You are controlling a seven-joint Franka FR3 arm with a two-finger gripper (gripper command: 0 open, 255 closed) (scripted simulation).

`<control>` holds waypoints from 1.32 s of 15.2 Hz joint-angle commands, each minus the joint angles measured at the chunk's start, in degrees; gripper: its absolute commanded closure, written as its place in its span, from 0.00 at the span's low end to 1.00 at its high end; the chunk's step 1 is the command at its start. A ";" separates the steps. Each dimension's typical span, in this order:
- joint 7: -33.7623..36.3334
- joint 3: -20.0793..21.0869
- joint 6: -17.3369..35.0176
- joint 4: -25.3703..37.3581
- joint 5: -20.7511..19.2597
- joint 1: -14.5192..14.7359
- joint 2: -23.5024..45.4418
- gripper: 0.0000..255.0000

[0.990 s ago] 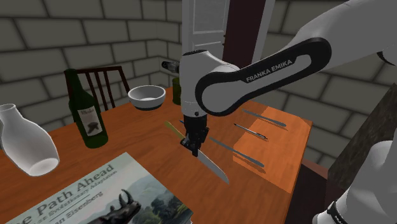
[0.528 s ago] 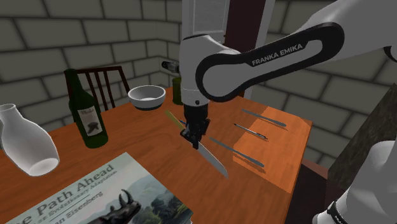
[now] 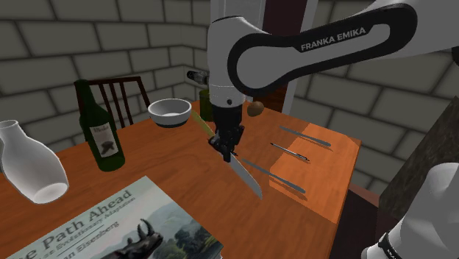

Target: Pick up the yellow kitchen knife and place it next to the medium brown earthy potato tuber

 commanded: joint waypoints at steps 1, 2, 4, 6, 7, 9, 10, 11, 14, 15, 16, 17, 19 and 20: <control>-0.01 -0.03 -1.34 1.17 0.04 -0.04 -0.15 1.00; -1.44 -0.70 -1.33 0.58 0.13 -0.76 -0.69 1.00; -4.27 -2.05 -1.33 -0.42 0.22 -2.19 -1.59 1.00; -7.04 -3.43 -1.37 -1.15 0.18 -3.59 -2.25 1.00; -8.41 -4.13 -1.41 -1.42 0.12 -4.28 -2.50 1.00; -11.12 -5.53 -1.50 -1.76 -0.07 -5.64 -2.81 1.00; -12.45 -6.22 -1.55 -1.83 -0.20 -6.33 -2.88 1.00; -13.78 -6.91 -1.61 -1.83 -0.34 -7.00 -2.89 1.00; -17.68 -8.97 -1.83 -1.46 -0.85 -9.01 -2.59 1.00; -18.96 -9.65 -1.92 -1.21 -1.04 -9.67 -2.38 1.00; -20.23 -10.31 -2.02 -0.89 -1.23 -10.34 -2.12 1.00; -21.48 -10.98 -2.13 -0.50 -1.43 -11.00 -1.80 1.00; -23.97 -12.28 -2.37 0.47 -1.83 -12.31 -1.00 1.00; -25.20 -12.93 -2.50 1.05 -2.02 -12.95 -0.53 1.00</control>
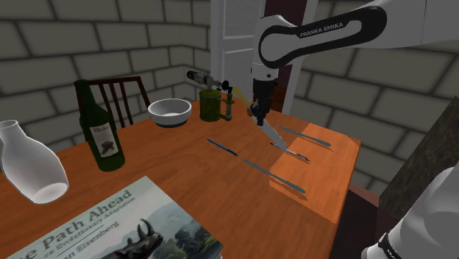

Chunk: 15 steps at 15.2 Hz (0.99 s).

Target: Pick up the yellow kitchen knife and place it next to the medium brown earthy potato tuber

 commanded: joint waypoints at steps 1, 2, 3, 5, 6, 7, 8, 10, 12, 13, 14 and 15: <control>-2.56 -1.31 -0.25 1.68 -0.50 -1.32 1.51 1.00; -3.77 -1.93 -0.41 2.40 -0.69 -1.97 2.09 1.00; -4.97 -2.53 -0.59 3.19 -0.87 -2.61 2.72 1.00; -7.34 -3.71 -0.99 4.98 -1.20 -3.89 4.13 1.00; -8.51 -4.28 -1.22 5.98 -1.34 -4.54 4.91 1.00; -9.68 -4.83 -1.47 7.06 -1.48 -5.18 5.74 1.00; -10.83 -5.37 -1.74 8.21 -1.60 -5.82 6.62 1.00; -13.11 -6.41 -2.35 10.75 -1.81 -7.10 8.53 1.00; -15.34 -7.38 -3.07 13.61 -1.95 -8.39 10.65 1.00; -16.44 -7.84 -3.48 15.17 -2.00 -9.04 11.80 1.00; -17.53 -8.29 -3.93 16.83 -2.04 -9.68 12.99 1.00; -18.61 -8.71 -4.41 18.58 -2.05 -10.34 14.25 1.00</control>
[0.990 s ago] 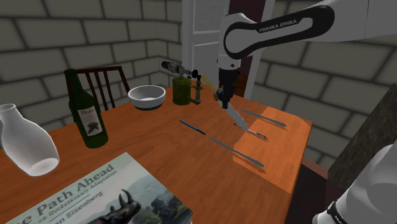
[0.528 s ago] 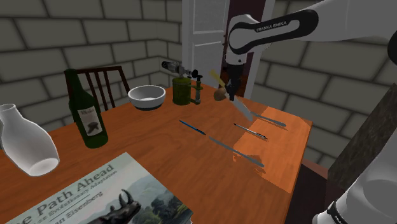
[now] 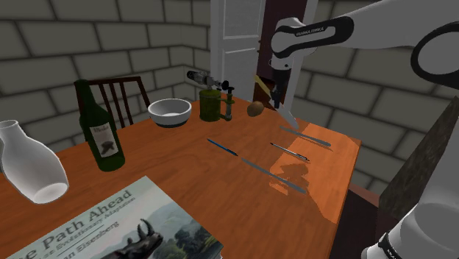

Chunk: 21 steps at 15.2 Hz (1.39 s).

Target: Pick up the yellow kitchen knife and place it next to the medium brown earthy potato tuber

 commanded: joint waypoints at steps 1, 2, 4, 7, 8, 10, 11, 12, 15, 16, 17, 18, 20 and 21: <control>-2.28 -0.87 -1.00 3.82 -0.04 -1.34 2.78 1.00; -3.33 -1.26 -1.57 5.79 -0.03 -2.01 4.16 1.00; -3.97 -1.48 -1.21 6.39 -0.02 -2.45 5.11 1.00; -3.94 -1.48 1.02 4.35 -0.02 -2.45 5.30 1.00; -3.93 -1.48 1.74 3.73 -0.02 -2.45 5.41 1.00; -3.90 -1.47 3.18 2.52 -0.03 -2.45 5.64 1.00; -3.89 -1.47 3.90 1.93 -0.03 -2.45 5.77 1.00; -3.88 -1.47 4.61 1.36 -0.03 -2.45 5.91 1.00; -3.85 -1.47 6.72 -0.24 -0.03 -2.46 6.41 1.00; -3.84 -1.47 7.41 -0.74 -0.03 -2.46 6.60 1.00; -3.83 -1.47 8.10 -1.23 -0.03 -2.46 6.80 1.00; -3.82 -1.47 8.78 -1.70 -0.04 -2.46 7.02 1.00; -3.80 -1.47 10.14 -2.60 -0.04 -2.46 7.47 1.00; -3.79 -1.47 10.81 -3.03 -0.04 -2.46 7.72 1.00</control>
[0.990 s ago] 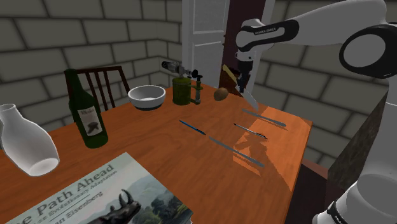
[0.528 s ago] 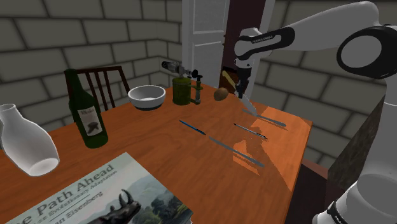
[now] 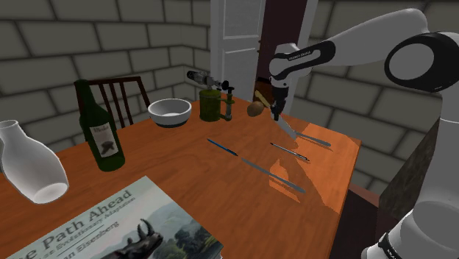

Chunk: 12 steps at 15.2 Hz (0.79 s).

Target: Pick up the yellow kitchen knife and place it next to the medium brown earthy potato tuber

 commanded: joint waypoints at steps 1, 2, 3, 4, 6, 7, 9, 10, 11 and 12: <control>0.05 -0.01 1.41 -1.09 -0.01 0.00 0.47 1.00; 0.06 -0.01 2.08 -1.49 -0.01 0.00 0.73 1.00; 0.07 -0.01 2.74 -1.88 -0.01 -0.01 1.01 1.00; 0.08 -0.01 3.39 -2.25 -0.02 -0.01 1.30 1.00; 0.09 -0.01 4.70 -2.95 -0.02 -0.01 1.90 1.00; 0.10 -0.01 5.34 -3.28 -0.02 -0.01 2.21 1.00; 0.11 0.00 6.00 -3.61 -0.02 -0.01 2.54 1.00; 0.11 0.00 5.99 -3.60 -0.02 -0.01 2.55 1.00; 0.11 0.00 5.99 -3.60 -0.02 -0.01 2.55 1.00; 0.11 0.00 5.99 -3.60 -0.02 -0.01 2.55 1.00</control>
